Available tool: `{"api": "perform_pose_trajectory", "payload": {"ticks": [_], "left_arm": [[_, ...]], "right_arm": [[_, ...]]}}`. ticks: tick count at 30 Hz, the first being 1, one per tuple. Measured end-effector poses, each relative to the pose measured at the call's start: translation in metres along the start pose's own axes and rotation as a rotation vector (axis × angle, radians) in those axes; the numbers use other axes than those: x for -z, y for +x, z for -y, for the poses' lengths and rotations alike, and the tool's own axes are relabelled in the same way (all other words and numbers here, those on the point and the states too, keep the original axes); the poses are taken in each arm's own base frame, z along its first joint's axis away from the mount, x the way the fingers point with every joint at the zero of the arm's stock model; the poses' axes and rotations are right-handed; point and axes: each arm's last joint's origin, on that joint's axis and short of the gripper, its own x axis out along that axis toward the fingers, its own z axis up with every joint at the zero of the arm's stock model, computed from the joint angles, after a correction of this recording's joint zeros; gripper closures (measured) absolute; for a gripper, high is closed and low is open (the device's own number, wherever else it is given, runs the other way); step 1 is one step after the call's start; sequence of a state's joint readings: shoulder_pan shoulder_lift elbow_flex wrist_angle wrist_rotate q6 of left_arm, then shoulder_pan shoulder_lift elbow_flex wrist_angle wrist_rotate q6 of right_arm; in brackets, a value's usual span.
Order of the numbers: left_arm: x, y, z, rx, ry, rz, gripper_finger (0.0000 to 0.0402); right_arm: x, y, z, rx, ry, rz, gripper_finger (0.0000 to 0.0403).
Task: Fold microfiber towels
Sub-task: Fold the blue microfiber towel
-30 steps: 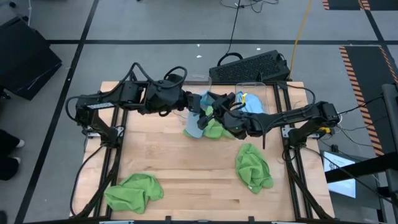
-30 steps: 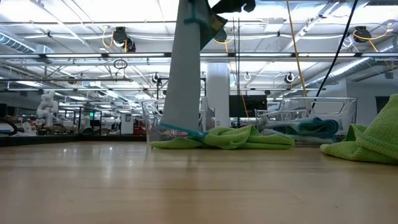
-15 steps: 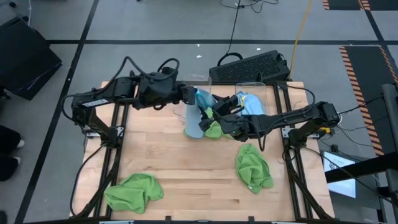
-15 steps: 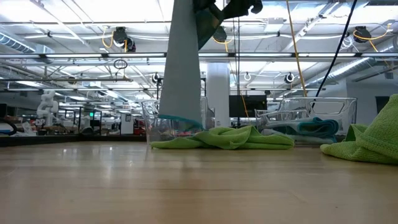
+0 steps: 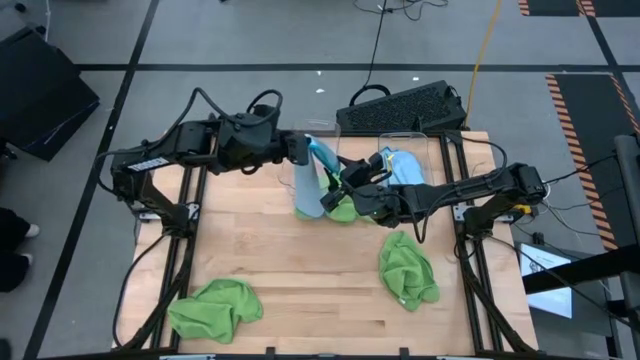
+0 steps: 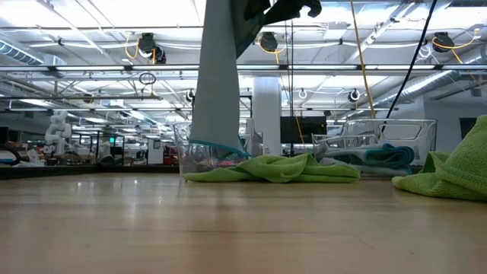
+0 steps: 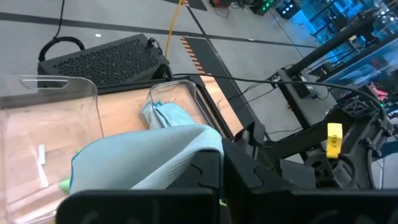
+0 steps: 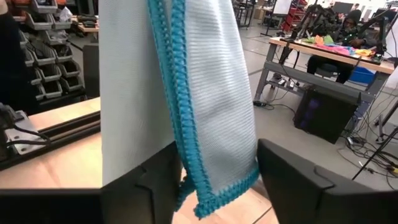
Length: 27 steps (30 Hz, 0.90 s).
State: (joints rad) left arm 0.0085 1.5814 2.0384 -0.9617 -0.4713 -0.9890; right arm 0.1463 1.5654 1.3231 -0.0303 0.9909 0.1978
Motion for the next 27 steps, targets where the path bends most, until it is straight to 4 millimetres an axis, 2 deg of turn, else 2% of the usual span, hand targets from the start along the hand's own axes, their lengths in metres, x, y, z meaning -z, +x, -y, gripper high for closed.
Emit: {"api": "perform_pose_trajectory", "payload": {"ticks": [15, 20, 22, 27], "left_arm": [[-0.005, 0.001, -0.007, -0.042, 0.02, -0.001, 0.0395], [-0.007, -0.001, -0.01, -0.039, 0.04, -0.013, 0.0398], [-0.008, -0.002, -0.01, -0.031, 0.037, -0.018, 0.0397], [-0.01, -0.007, -0.009, -0.001, 0.031, -0.024, 0.0398]], "right_arm": [[0.003, -0.004, -0.003, -0.041, -0.029, -0.017, 0.0307], [0.004, -0.005, -0.002, -0.089, -0.048, -0.044, 0.037], [-0.001, -0.008, 0.001, -0.128, -0.036, -0.042, 0.0394], [-0.016, -0.018, 0.012, -0.169, 0.016, -0.016, 0.04]]}}
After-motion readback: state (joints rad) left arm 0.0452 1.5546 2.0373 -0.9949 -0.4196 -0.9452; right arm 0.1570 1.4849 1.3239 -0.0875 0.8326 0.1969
